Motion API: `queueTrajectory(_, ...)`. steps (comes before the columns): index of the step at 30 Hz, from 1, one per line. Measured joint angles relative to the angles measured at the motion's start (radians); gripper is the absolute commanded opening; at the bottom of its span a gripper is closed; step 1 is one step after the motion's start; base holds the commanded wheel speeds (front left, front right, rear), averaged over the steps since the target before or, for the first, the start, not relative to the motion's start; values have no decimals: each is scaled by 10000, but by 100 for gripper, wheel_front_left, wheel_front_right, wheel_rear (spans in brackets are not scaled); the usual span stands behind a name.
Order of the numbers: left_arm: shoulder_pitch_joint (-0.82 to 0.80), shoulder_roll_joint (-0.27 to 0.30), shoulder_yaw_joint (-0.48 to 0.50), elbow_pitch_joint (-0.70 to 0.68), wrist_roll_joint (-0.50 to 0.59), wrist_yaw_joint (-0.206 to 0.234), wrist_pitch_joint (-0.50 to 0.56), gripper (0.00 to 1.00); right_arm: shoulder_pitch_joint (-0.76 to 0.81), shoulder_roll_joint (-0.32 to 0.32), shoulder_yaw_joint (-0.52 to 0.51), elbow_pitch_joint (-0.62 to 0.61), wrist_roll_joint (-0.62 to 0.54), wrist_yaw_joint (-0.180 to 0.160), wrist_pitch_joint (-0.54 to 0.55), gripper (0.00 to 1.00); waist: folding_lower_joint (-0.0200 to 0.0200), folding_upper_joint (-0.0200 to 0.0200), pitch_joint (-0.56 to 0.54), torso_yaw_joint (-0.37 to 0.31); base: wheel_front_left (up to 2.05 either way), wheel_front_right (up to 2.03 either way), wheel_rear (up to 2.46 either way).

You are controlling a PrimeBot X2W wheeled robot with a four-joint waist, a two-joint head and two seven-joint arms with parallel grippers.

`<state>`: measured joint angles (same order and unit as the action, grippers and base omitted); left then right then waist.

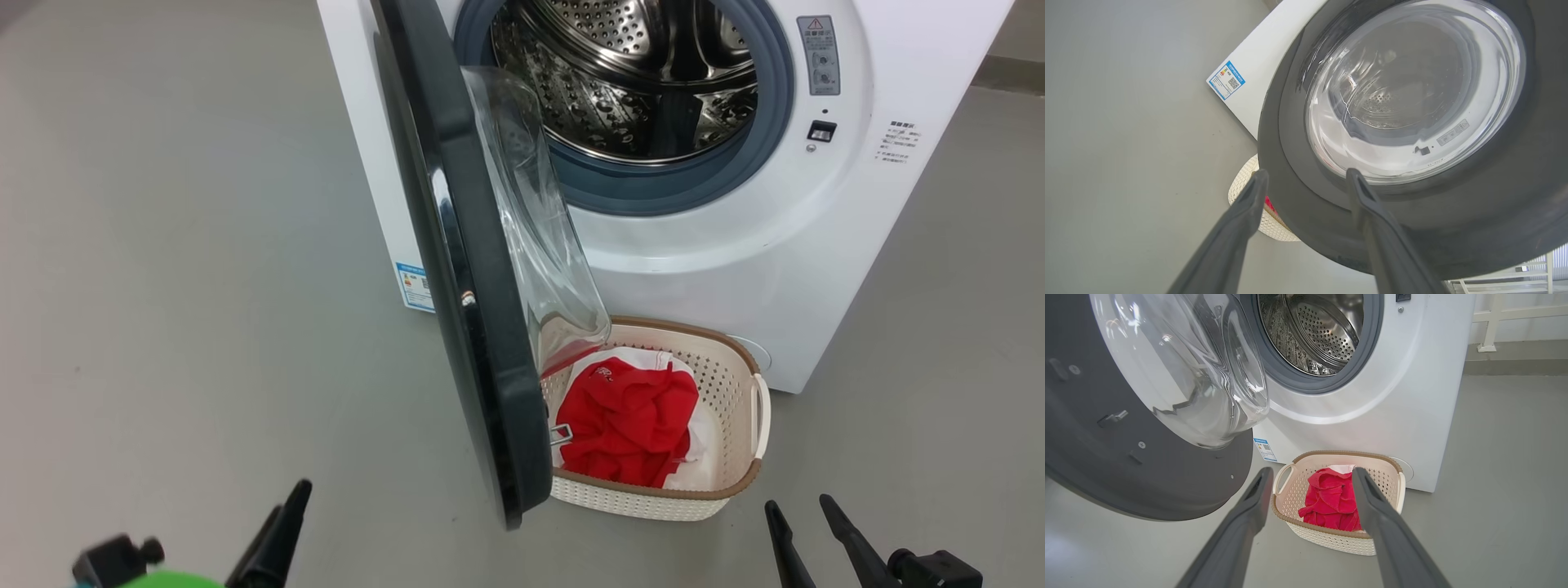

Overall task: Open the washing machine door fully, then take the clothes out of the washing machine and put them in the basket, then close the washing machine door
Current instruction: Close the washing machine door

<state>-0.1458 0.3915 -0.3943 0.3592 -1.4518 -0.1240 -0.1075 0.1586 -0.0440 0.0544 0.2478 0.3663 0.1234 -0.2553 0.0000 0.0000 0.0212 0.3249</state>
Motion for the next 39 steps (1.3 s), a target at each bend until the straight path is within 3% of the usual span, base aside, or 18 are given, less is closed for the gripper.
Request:
queueTrajectory(7,476,-391,-184,614,67,0,-1162,100,-6,-13,86,36,2,0,0,100,0,0,40,-39,0,0,0)
queueTrajectory(14,484,-679,-86,1172,780,0,-1419,100,-24,-36,81,48,2,0,0,100,0,0,72,37,0,0,0)
queueTrajectory(18,485,-972,861,1390,2228,0,-1421,100,-39,-50,77,61,2,0,0,100,0,0,62,88,0,0,0)
queueTrajectory(24,759,-1923,2391,1310,4863,0,-1421,100,-54,-52,77,75,2,0,2,100,0,0,50,97,0,0,0)
queueTrajectory(34,1354,-2821,3455,307,10247,-4,-1421,100,-241,-54,-35,96,2,0,0,100,0,0,66,115,0,0,0)
queueTrajectory(39,1717,-3210,3772,-165,11632,-12,-1419,100,-244,-54,-38,105,2,0,0,100,1,0,63,91,0,0,0)
